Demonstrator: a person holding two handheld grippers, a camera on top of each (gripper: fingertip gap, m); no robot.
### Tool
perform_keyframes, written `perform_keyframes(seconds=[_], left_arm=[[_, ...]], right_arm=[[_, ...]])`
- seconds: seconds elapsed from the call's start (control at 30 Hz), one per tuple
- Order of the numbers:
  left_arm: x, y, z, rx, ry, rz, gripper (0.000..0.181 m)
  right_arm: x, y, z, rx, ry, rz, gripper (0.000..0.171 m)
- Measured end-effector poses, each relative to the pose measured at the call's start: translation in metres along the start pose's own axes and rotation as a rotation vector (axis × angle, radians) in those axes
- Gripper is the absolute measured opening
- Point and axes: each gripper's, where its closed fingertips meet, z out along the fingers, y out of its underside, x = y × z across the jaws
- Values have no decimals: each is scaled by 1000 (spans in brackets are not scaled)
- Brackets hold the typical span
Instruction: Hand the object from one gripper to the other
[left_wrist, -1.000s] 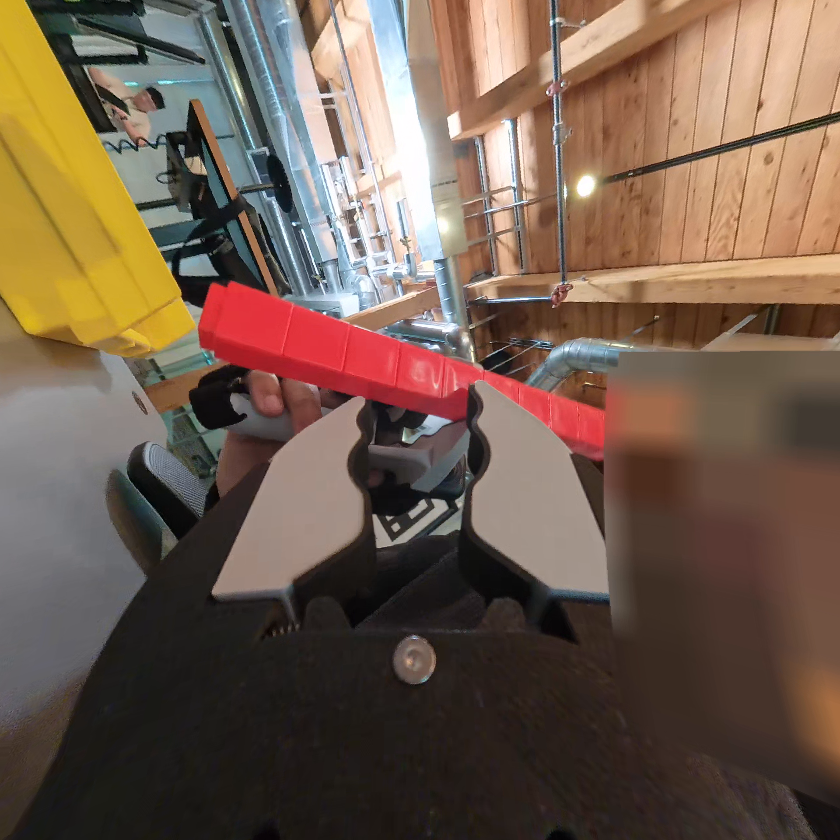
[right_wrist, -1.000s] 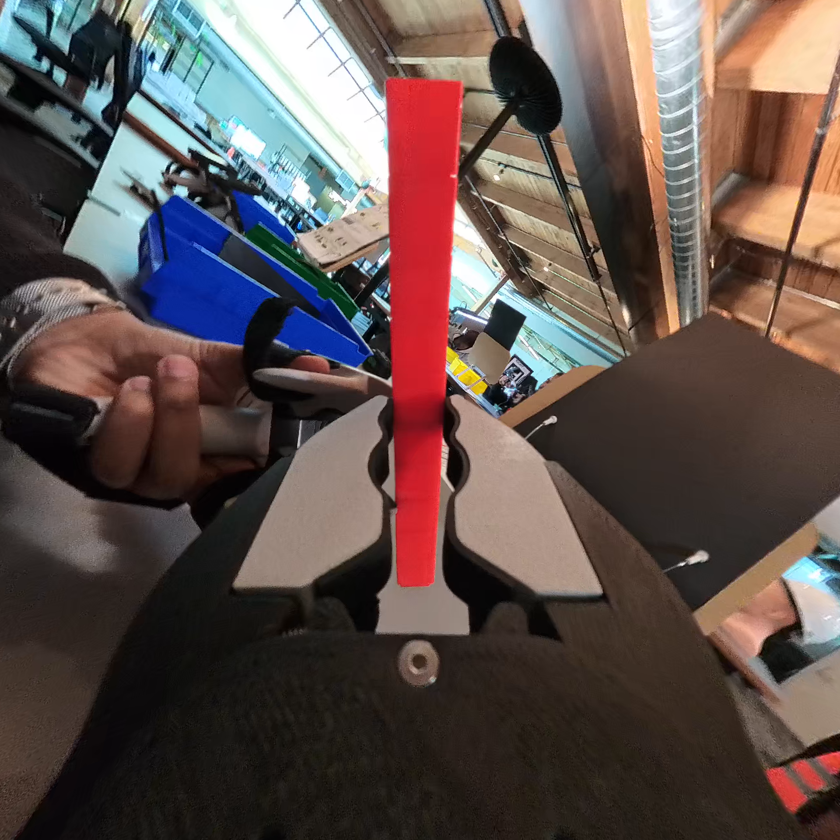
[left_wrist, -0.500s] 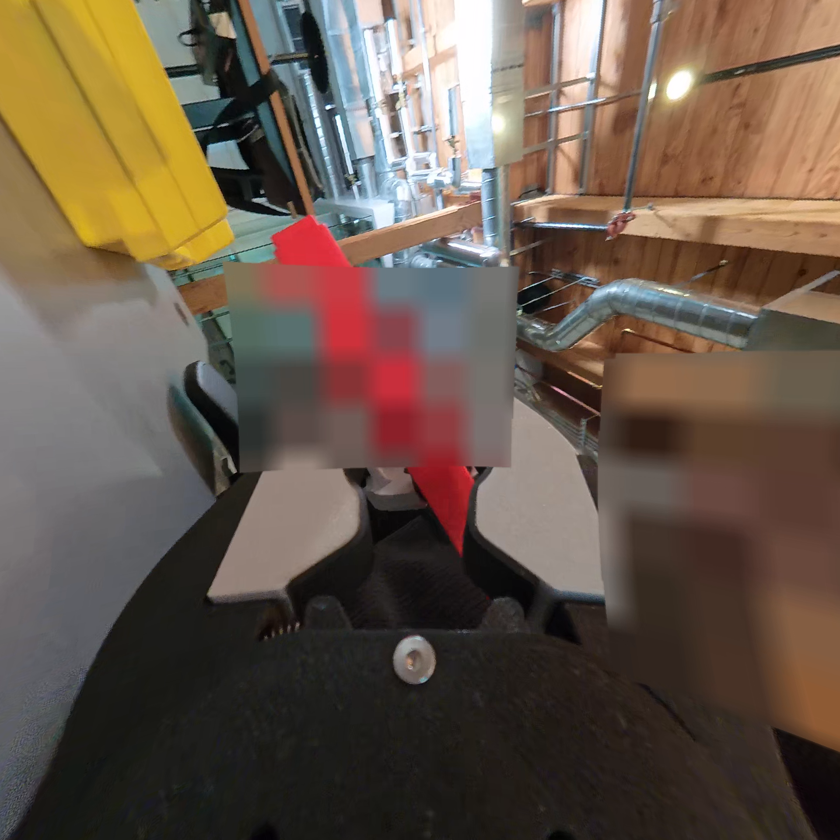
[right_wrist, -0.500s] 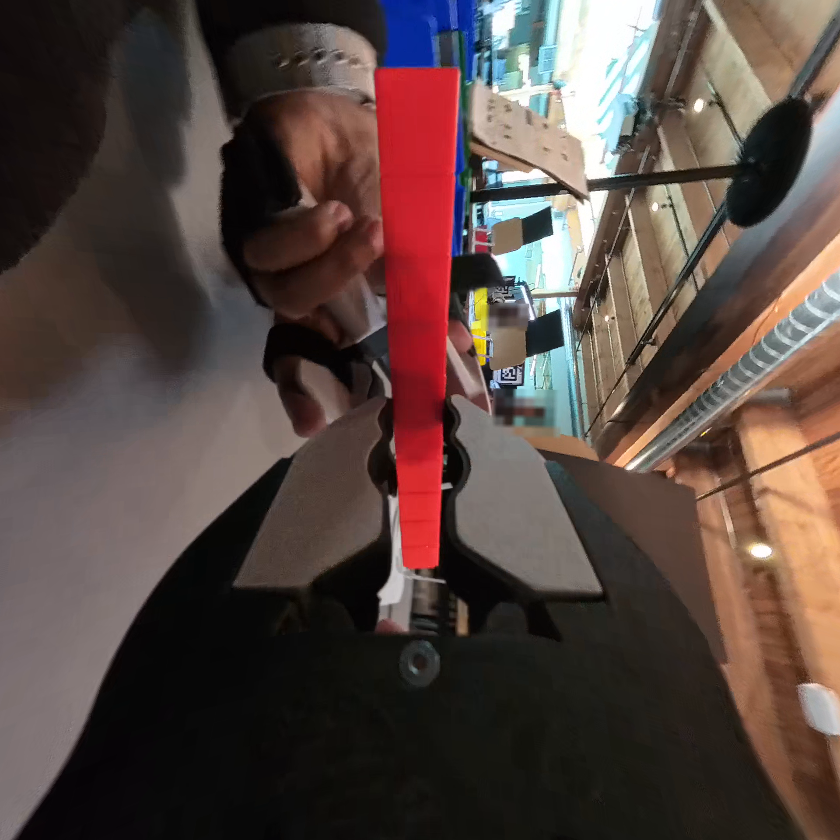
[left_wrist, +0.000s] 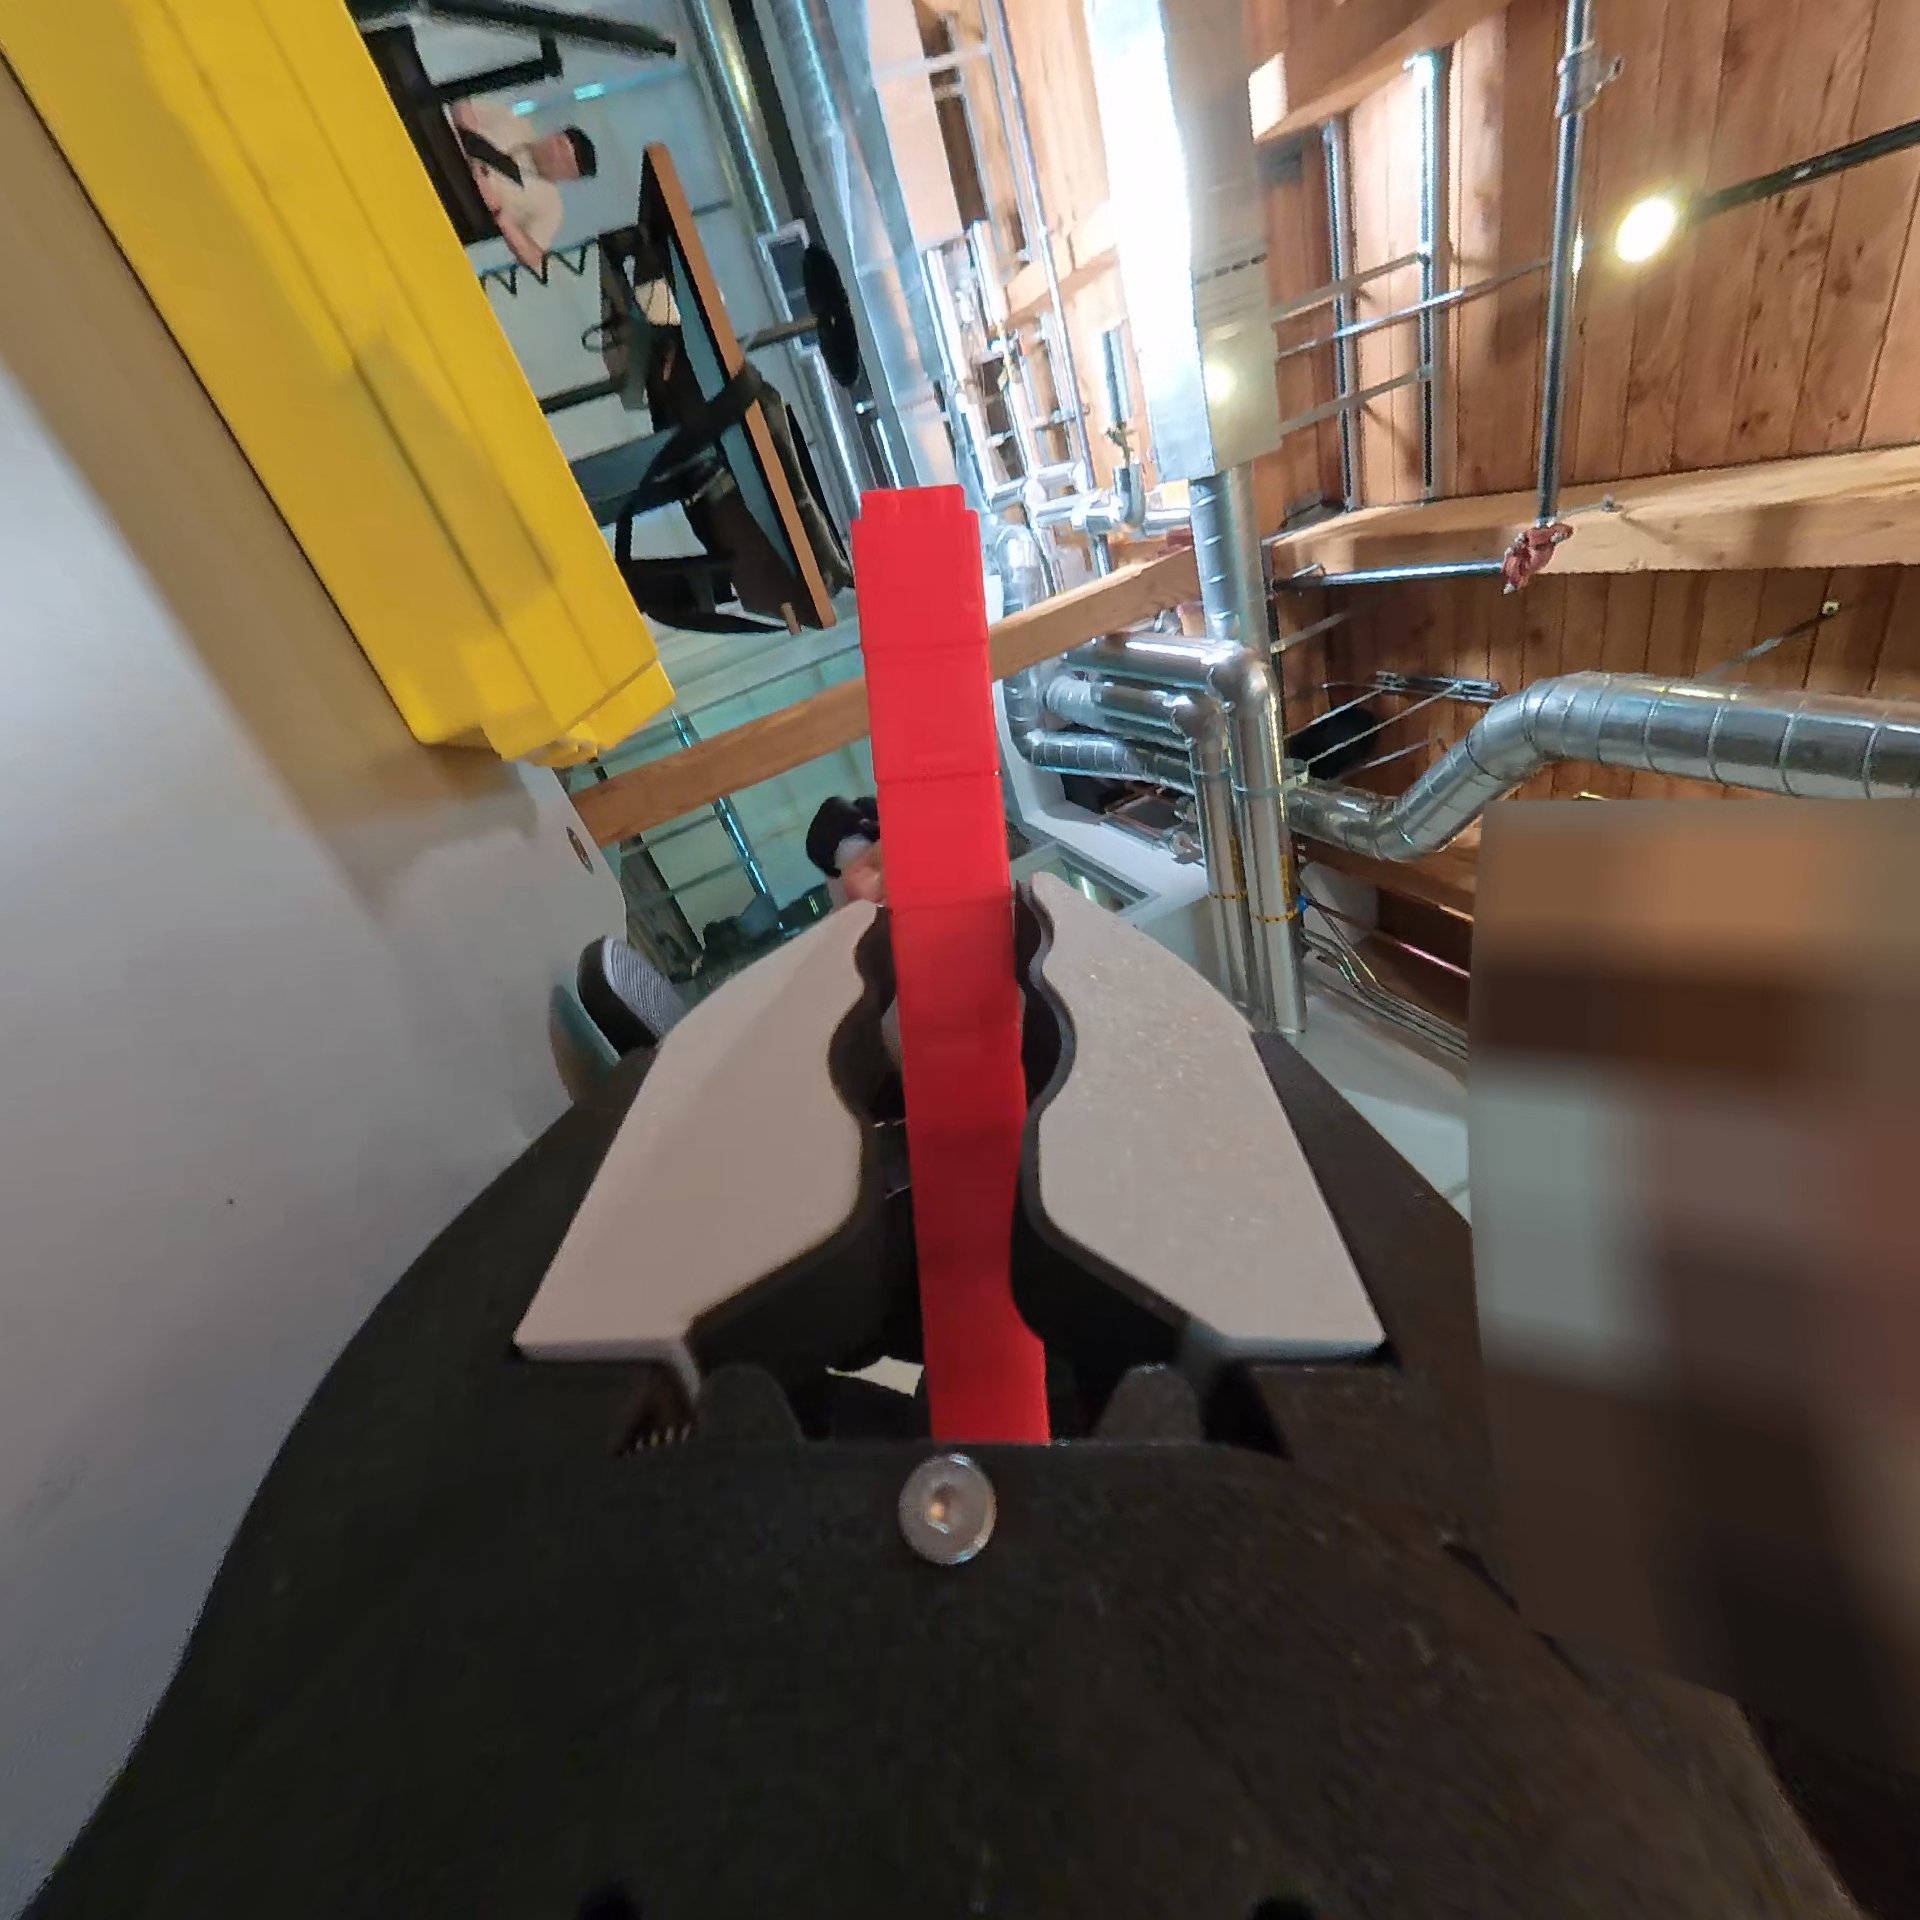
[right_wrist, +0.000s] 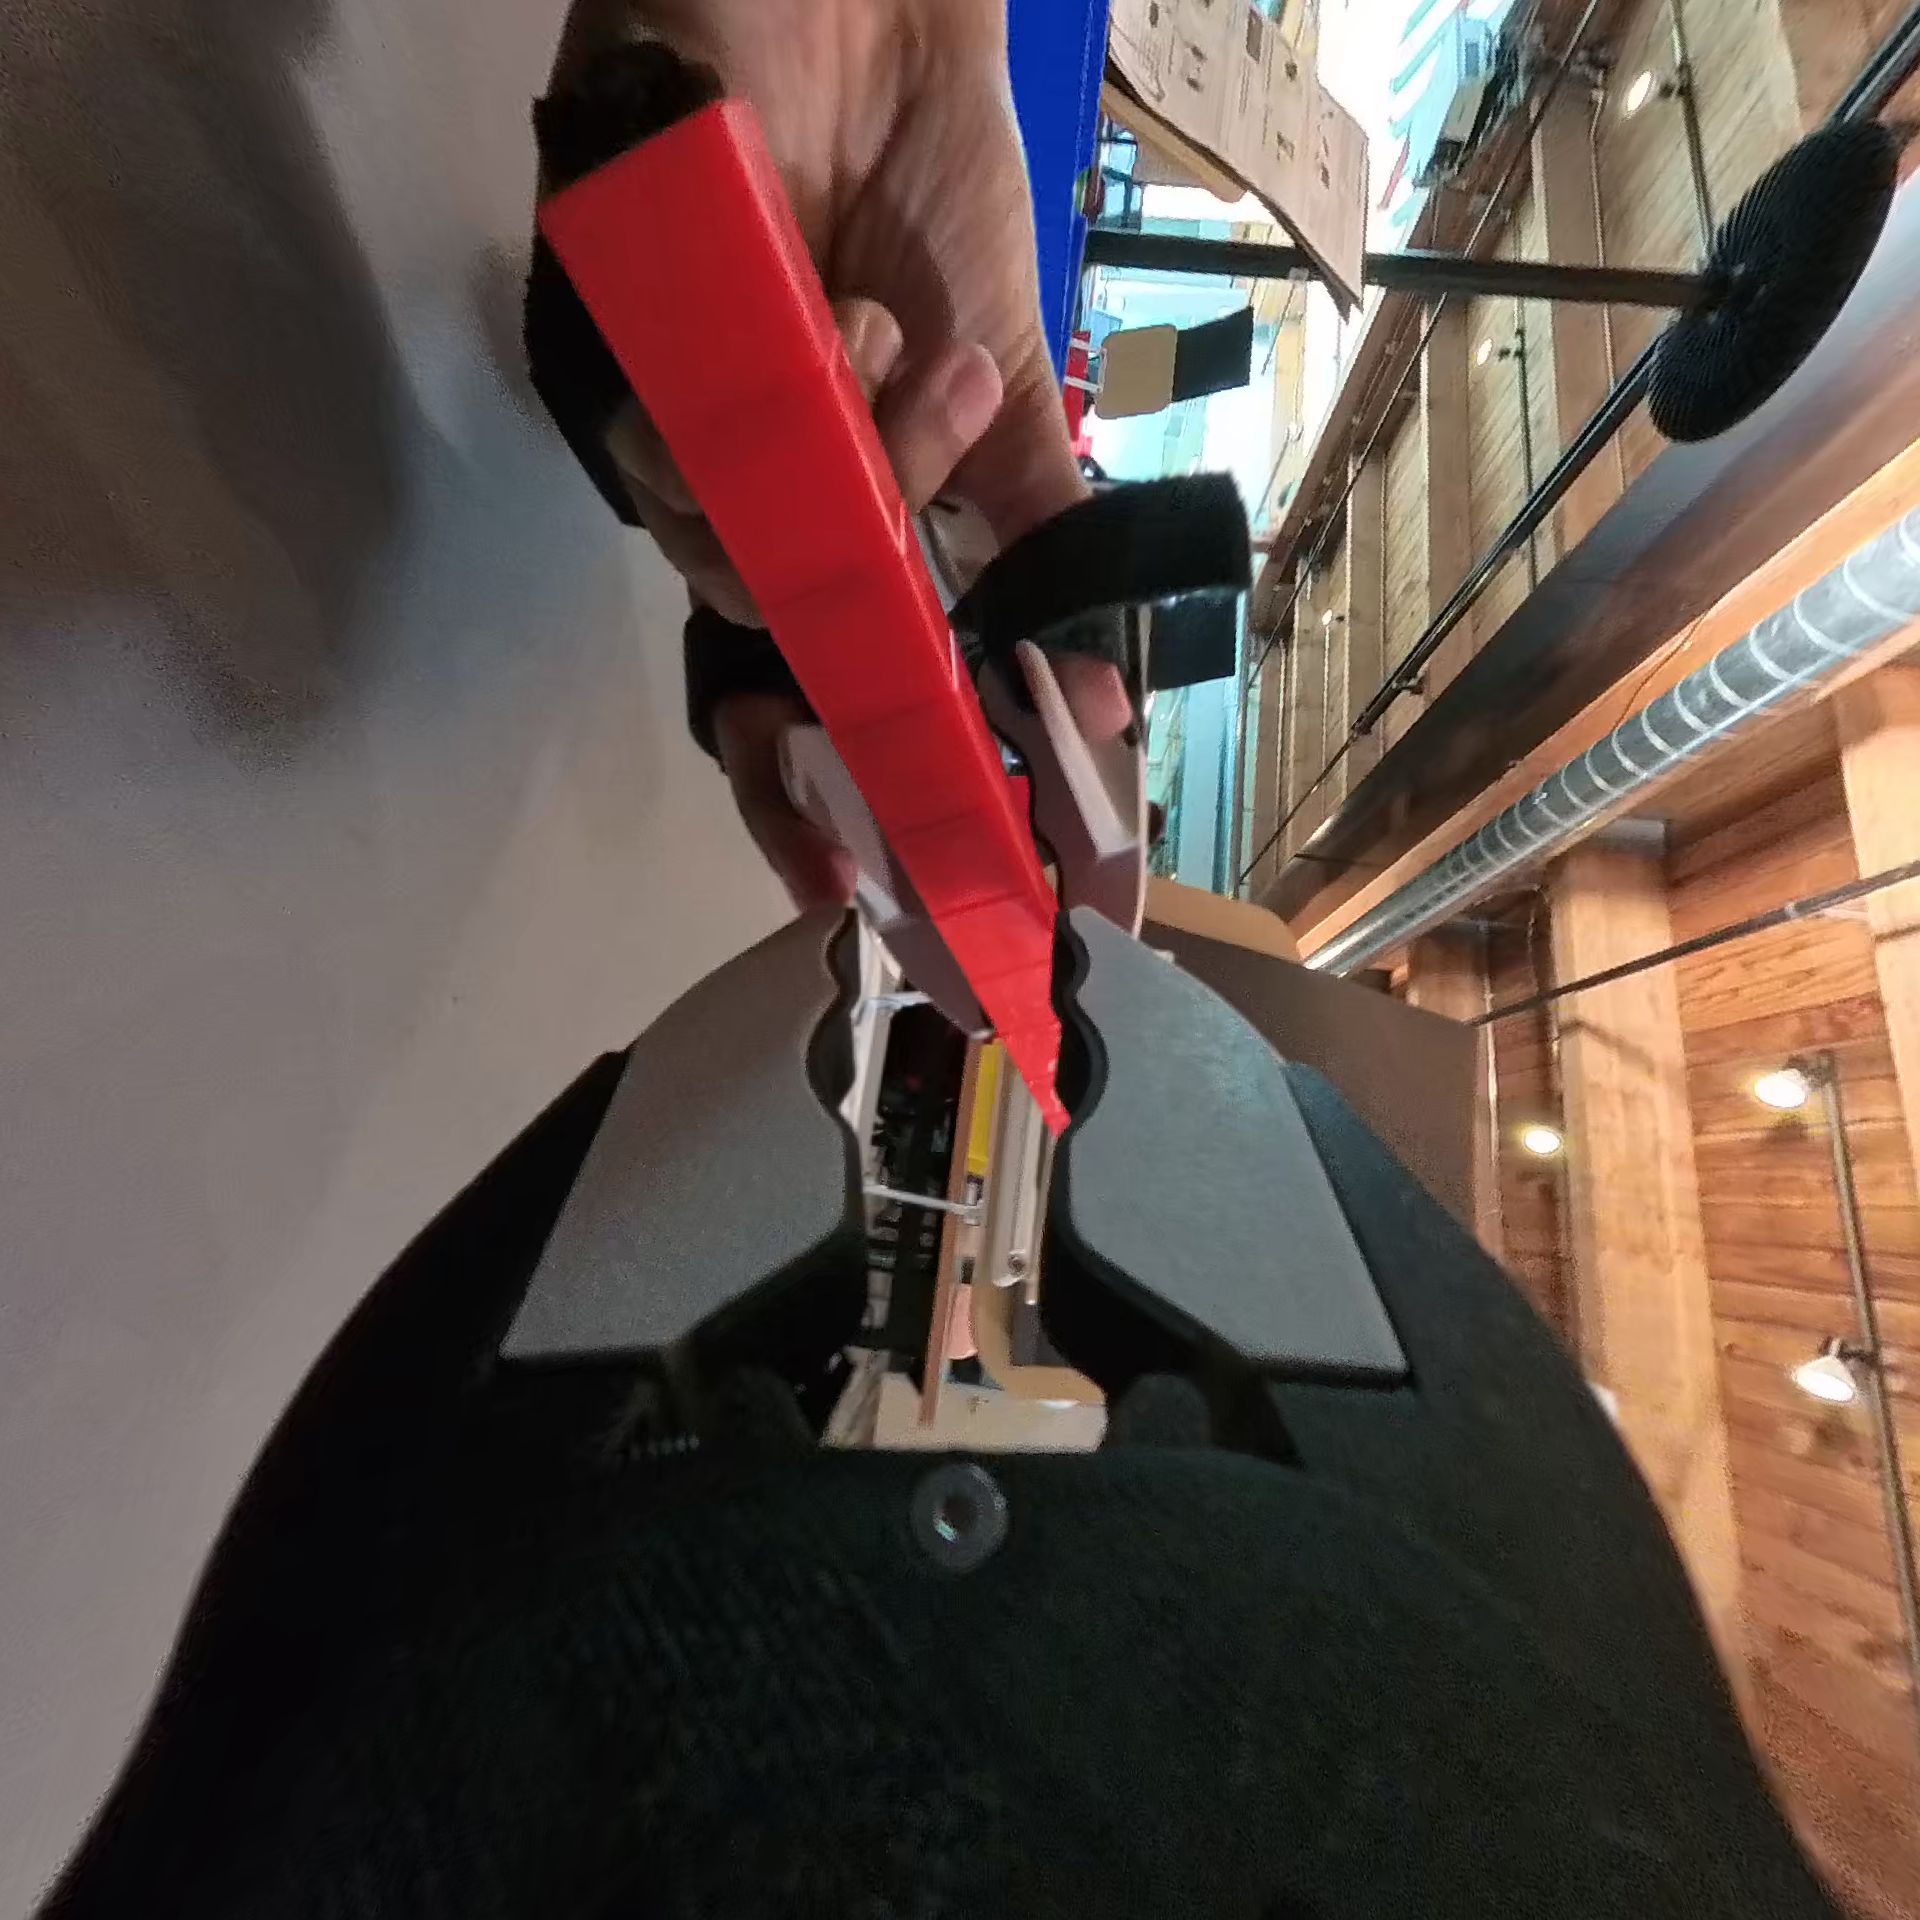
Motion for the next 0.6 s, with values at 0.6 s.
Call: perform_keyframes(seconds=[0.6], left_arm=[[16,-68,-47,456,-217,419,23]], right_arm=[[0,33,13,-156,-123,1032,39]])
